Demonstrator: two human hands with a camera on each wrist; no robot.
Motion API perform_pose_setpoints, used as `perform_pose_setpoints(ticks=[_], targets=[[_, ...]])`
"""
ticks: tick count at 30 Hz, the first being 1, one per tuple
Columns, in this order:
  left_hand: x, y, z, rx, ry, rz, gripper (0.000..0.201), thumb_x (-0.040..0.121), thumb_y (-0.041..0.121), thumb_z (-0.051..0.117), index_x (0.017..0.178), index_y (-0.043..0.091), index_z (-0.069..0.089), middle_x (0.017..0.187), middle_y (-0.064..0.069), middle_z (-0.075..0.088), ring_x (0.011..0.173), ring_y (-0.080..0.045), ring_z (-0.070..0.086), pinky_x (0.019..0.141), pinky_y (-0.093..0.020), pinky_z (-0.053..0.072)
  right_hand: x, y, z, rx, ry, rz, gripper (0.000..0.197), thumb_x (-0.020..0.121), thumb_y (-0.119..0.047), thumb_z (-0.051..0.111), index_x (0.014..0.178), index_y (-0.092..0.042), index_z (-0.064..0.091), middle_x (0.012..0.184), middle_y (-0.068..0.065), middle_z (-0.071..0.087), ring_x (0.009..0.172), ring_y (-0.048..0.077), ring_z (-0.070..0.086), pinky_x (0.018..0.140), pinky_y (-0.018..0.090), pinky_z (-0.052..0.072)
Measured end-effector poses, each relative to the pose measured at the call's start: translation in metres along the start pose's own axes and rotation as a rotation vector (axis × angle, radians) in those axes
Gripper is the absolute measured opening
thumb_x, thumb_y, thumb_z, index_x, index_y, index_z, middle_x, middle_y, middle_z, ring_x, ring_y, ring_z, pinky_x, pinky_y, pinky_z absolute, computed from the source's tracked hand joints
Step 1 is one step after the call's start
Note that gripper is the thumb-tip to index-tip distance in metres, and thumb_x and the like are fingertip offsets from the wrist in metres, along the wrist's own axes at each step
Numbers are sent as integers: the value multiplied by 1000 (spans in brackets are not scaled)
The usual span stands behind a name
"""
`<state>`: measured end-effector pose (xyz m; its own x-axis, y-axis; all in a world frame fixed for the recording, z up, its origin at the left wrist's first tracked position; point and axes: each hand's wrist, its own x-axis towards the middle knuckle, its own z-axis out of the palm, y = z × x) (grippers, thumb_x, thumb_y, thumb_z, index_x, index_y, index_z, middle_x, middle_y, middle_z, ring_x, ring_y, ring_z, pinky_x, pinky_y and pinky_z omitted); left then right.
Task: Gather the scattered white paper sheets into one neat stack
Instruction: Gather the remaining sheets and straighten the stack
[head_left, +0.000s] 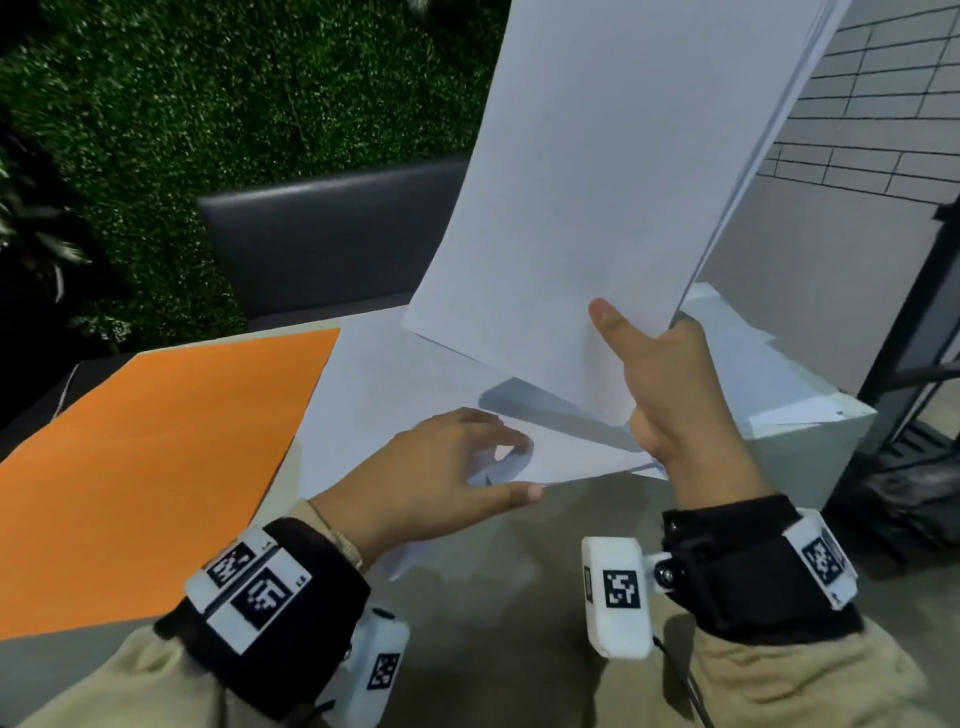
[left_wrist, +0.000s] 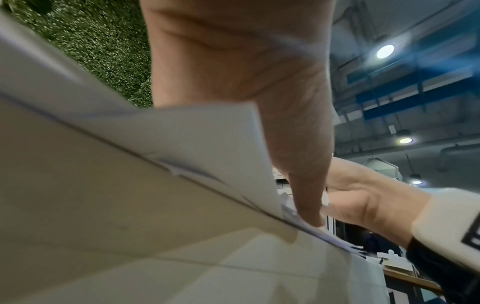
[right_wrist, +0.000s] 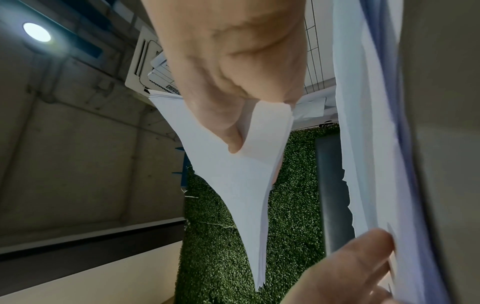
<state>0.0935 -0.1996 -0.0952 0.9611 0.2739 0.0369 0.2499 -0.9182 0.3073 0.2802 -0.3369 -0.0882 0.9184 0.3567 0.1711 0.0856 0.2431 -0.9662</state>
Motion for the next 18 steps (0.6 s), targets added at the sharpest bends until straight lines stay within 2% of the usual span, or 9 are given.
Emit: perform_pose_setpoints(ticks=[3,6,8,11,13,16,18], targets=[[2,-1,-3,-92,28,-23,48,99,72,59,137,44,72,149,22,62,128,2,57,101,-18,41,-3,-4,-1,42,-30,21,38,96,-36,76,130,-21,70,119,-9,77,113,18,70,105,43,55],[4,-4,-5,-121,68,-54,31,106,54,60,131,42,74,143,19,68,119,-1,60,96,-19,43,-3,-3,-1,62,-72,37,38,96,-33,77,131,-19,70,120,-8,78,113,20,71,105,43,56],[2,-5,-6,-58,88,-46,31,106,49,63,133,40,74,140,16,70,117,-6,63,96,-21,44,-2,-1,0,78,-104,46,39,96,-31,78,132,-18,70,121,-6,79,115,22,72,107,46,55],[-2,-5,-6,25,62,16,41,100,62,66,135,41,72,138,20,71,114,-5,65,89,-15,44,0,5,3,82,-128,54,45,93,-37,80,133,-22,69,124,-6,78,119,26,70,110,50,52],[-3,-4,-6,65,55,34,41,100,62,67,134,42,73,137,20,71,111,-5,65,84,-12,43,2,8,4,85,-137,54,48,90,-40,81,133,-23,69,125,-6,77,121,27,69,111,51,51],[-3,-3,-6,104,64,74,33,103,43,67,135,39,73,138,16,72,112,-11,68,86,-19,48,2,11,6,62,-153,45,46,91,-39,81,131,-21,70,123,-6,78,119,26,70,111,50,52],[0,-3,-4,151,59,78,37,102,27,64,137,37,72,140,11,71,115,-19,69,89,-25,52,1,12,7,50,-176,48,39,94,-34,80,129,-19,72,120,-6,79,116,24,72,109,49,53]])
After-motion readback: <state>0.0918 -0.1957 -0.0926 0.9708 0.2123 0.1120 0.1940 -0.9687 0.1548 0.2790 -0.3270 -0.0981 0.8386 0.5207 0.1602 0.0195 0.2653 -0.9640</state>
